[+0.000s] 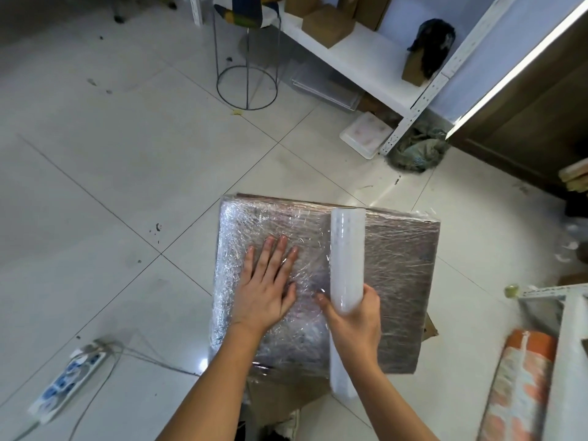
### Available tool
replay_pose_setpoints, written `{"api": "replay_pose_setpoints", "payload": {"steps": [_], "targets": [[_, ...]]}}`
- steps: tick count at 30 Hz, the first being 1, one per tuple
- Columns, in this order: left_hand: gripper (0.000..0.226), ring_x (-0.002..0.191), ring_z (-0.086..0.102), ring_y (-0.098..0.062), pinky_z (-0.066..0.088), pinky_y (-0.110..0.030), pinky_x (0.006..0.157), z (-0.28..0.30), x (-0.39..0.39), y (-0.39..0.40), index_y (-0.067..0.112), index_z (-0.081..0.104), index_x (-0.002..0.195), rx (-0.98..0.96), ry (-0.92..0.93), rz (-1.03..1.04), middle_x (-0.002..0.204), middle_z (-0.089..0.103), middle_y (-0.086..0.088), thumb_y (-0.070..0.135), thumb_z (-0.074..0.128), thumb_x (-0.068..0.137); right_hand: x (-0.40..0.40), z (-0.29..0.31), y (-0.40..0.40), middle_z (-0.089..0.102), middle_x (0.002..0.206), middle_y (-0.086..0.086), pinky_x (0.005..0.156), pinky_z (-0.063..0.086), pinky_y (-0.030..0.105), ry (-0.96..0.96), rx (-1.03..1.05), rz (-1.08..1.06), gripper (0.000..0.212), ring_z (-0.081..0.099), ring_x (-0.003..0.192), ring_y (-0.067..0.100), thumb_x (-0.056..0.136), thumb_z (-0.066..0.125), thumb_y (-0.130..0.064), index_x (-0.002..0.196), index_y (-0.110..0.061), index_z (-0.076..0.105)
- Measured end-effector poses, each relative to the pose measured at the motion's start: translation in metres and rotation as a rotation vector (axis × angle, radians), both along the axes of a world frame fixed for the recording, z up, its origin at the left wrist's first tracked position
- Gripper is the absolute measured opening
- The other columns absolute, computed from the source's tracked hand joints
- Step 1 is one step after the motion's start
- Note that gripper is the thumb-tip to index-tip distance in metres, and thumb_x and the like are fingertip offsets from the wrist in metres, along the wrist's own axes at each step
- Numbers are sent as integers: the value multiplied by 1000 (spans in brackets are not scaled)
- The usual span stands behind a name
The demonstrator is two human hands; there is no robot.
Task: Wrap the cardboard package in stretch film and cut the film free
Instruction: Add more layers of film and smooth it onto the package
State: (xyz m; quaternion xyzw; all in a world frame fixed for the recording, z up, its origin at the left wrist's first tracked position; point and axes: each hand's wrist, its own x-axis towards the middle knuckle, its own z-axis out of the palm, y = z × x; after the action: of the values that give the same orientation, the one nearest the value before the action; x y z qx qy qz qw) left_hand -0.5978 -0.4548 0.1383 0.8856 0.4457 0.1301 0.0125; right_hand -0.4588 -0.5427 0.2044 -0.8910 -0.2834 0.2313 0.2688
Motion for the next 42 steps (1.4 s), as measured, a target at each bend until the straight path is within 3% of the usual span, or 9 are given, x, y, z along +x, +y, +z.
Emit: {"api": "replay_pose_setpoints", "payload": {"steps": [6,10,15,19,25,29,32,35,42], "targets": [[63,148,0,-23,-1,-47,119,4,0,0,15,18,151,-1,56,11,161,1,-8,47,22,97,7,-4,-4,44,102,0,85,44,38,-11,35,100,63,49,99,22,76,71,-47,118,-8,45],[62,147,8,-22,2,-46,119,26,5,1,10,17,150,17,-19,-5,160,-1,-7,45,9,100,6,-4,-9,42,106,0,88,36,30,21,44,137,55,41,101,14,85,64,-41,122,-6,43],[59,146,-12,-15,-8,-42,119,33,20,40,12,4,150,3,-50,145,158,1,-5,44,-1,100,9,-11,-20,42,104,-1,87,39,30,73,56,175,50,42,100,14,85,63,-42,119,-12,43],[58,147,1,-17,-9,-42,119,28,20,40,12,6,150,12,-41,139,158,11,-10,41,3,100,14,-11,-17,40,103,-2,81,30,20,104,70,187,44,40,98,12,85,63,-40,114,-13,43],[62,145,5,-20,-4,-44,119,45,57,30,8,9,149,80,-74,-25,158,16,-9,41,19,98,19,-7,-18,39,104,-4,90,37,29,240,93,200,37,43,104,15,86,65,-33,107,-22,37],[60,147,0,-18,-1,-45,119,32,68,32,8,9,150,33,-106,-4,158,14,-6,37,21,99,21,-8,-21,38,104,-14,93,43,32,340,112,163,45,48,106,13,81,70,-38,111,-26,39],[60,147,-8,-17,-4,-42,120,37,63,32,7,9,150,36,-95,-7,158,11,-5,39,17,100,22,-10,-20,39,105,-10,91,48,36,348,117,142,50,51,103,14,75,75,-41,109,-24,43],[60,146,0,-18,-5,-42,119,50,52,15,6,16,149,45,-164,68,157,6,-4,41,17,100,21,-8,-23,40,104,-8,89,49,36,381,129,132,46,53,101,14,76,74,-41,105,-23,44],[56,147,4,-18,6,-49,118,17,21,-16,16,9,151,-17,-113,109,158,16,-5,44,8,102,24,4,-35,55,99,4,66,50,20,513,172,111,46,60,85,6,73,79,-33,95,-18,41]]}}
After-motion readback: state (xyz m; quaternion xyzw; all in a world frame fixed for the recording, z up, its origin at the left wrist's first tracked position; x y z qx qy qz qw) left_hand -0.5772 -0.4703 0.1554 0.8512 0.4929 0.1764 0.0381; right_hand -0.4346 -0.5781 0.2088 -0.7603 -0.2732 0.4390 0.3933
